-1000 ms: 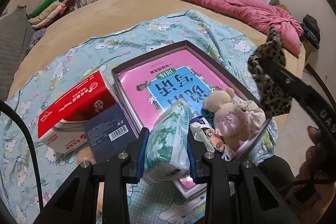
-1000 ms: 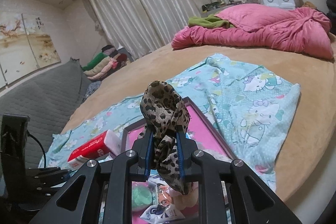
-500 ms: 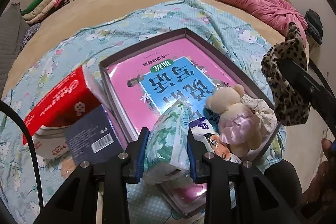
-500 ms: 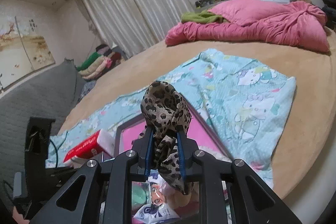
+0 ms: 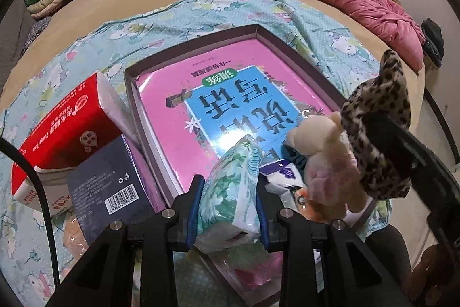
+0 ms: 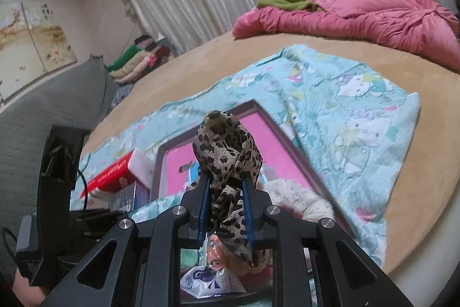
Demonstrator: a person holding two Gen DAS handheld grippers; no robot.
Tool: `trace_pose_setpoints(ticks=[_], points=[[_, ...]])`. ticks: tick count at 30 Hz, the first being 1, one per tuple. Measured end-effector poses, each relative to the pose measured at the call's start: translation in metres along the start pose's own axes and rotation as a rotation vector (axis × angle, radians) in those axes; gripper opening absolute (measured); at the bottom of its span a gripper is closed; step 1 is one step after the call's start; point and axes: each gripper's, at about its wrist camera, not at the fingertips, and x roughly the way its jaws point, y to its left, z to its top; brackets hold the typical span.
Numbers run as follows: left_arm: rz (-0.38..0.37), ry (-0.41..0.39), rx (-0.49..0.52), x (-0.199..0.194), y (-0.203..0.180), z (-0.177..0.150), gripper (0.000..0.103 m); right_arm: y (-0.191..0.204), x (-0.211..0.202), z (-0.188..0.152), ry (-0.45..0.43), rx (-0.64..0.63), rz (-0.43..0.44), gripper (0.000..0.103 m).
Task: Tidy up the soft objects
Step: 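Lower the scrunchie onto the pink book and open the right tool while the left releases the tissue pack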
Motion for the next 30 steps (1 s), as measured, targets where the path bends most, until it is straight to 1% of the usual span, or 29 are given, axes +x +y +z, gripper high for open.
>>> trace_pose_setpoints(ticks=[2,8,12,16,18,23,27,30], points=[[0.0,0.003,-0.009,0.002,0.003,0.0,0.033,0.004,0.007,-0.003,0.026,-0.018,0.006,0.022],[-0.013,0.004,-0.019,0.004,0.006,-0.002,0.033,0.005,0.019,-0.009,0.081,-0.021,0.032,0.022],[-0.022,0.007,-0.016,0.003,0.007,-0.003,0.033,0.006,0.025,-0.011,0.105,-0.012,0.058,0.023],[-0.029,0.014,-0.02,0.005,0.008,-0.006,0.033,0.005,0.034,-0.014,0.142,0.013,0.107,0.023],[-0.03,0.01,-0.02,0.004,0.008,-0.007,0.033,0.004,0.037,-0.016,0.153,0.022,0.111,0.023],[-0.033,0.004,-0.015,0.003,0.009,-0.01,0.033,0.008,0.042,-0.017,0.166,0.019,0.126,0.029],[-0.05,0.004,-0.029,0.002,0.012,-0.013,0.033,0.008,0.046,-0.016,0.172,0.04,0.151,0.037],[-0.055,0.001,-0.026,0.001,0.012,-0.014,0.033,0.006,0.045,-0.015,0.165,0.055,0.169,0.039]])
